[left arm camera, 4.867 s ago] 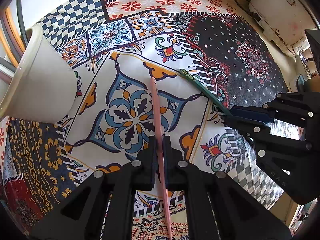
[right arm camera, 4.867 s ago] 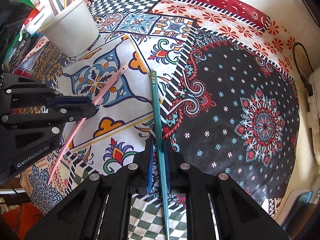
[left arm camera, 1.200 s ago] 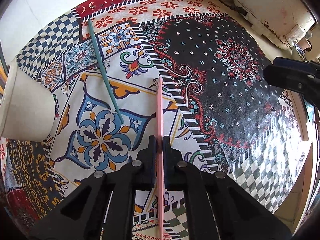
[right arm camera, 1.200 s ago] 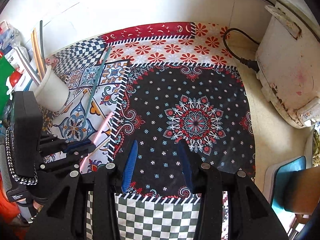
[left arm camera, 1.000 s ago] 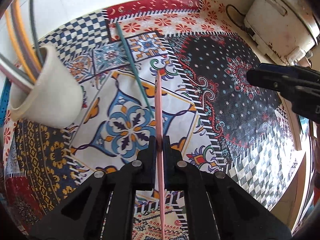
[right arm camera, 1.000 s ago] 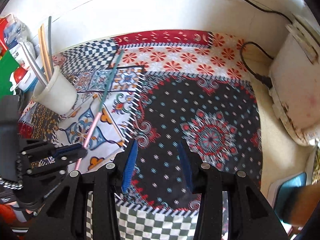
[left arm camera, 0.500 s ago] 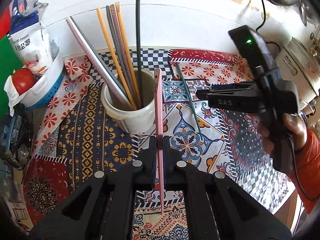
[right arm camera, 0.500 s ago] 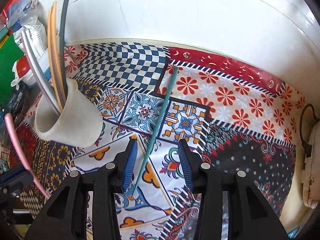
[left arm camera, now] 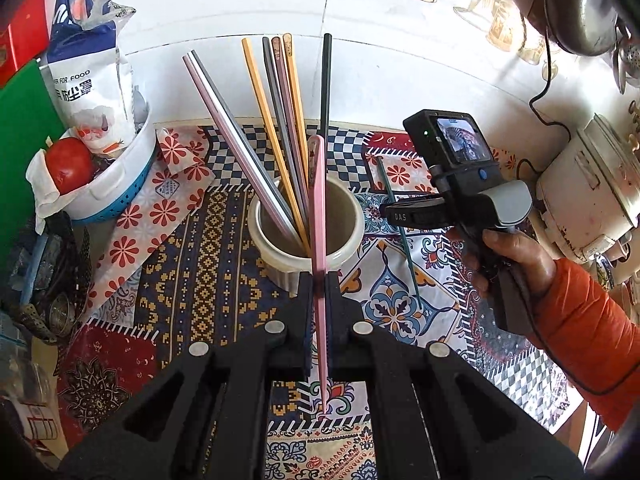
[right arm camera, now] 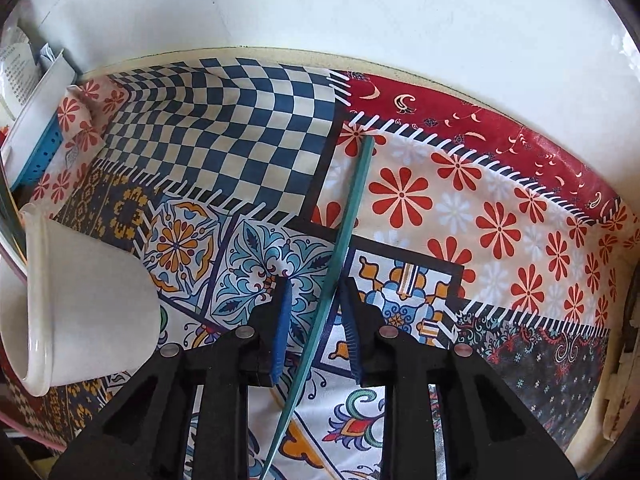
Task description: Organize utensils
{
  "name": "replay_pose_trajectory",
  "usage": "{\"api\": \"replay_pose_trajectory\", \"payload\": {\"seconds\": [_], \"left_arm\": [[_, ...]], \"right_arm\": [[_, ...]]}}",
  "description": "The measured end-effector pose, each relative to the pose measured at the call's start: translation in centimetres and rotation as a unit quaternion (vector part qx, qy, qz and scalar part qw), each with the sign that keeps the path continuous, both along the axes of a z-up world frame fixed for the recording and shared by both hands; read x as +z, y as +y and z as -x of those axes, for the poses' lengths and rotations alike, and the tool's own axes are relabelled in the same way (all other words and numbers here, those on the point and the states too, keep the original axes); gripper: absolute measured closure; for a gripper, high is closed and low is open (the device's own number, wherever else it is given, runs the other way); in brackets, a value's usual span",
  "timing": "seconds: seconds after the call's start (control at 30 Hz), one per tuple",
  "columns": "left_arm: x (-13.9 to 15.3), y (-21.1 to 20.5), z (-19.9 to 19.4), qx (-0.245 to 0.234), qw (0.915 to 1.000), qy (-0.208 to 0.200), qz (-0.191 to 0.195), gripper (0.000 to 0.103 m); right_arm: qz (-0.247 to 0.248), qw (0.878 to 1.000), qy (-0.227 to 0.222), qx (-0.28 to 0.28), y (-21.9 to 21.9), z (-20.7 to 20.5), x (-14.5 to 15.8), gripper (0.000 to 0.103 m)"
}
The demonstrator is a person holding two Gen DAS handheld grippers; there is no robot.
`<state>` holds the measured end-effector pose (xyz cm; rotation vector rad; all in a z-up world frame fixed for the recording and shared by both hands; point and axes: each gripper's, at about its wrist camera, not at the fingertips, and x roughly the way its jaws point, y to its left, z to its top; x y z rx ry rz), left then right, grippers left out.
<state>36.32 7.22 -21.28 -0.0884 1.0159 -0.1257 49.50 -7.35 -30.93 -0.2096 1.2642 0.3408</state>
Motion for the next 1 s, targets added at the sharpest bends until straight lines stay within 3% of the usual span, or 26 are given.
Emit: {"api": "replay_pose_trajectory", "payload": {"seconds": [0.1,0.27,0.43,1.0], "left_arm": [[0.0,0.2,-0.2,0.002,1.0000,-0.002,0.002,0.100],[0.3,0.3,-0.2,0.003,1.0000,-0.007,0.004,0.100],[0.9,0.3,0.0,0.003,0.9999,-0.015,0.001,0.100],[6.6,1.2,1.1,0.000,0.9964,-0.085,0.007,0.103]], "right_arm": [[0.010,1.000,-0.014,-0.005,0.4,-0.4,-0.2,0.094],[0.010,1.000,-0.018,-0.004,0.7,-0.5,-0.3,0.097],[-0.024,0.999,-0.018,-0.010,-0.8,1.2,1.3,0.097],[-0.143,0.979,-0.142,0.014,-2.3,7.1,14.4,0.097]]}}
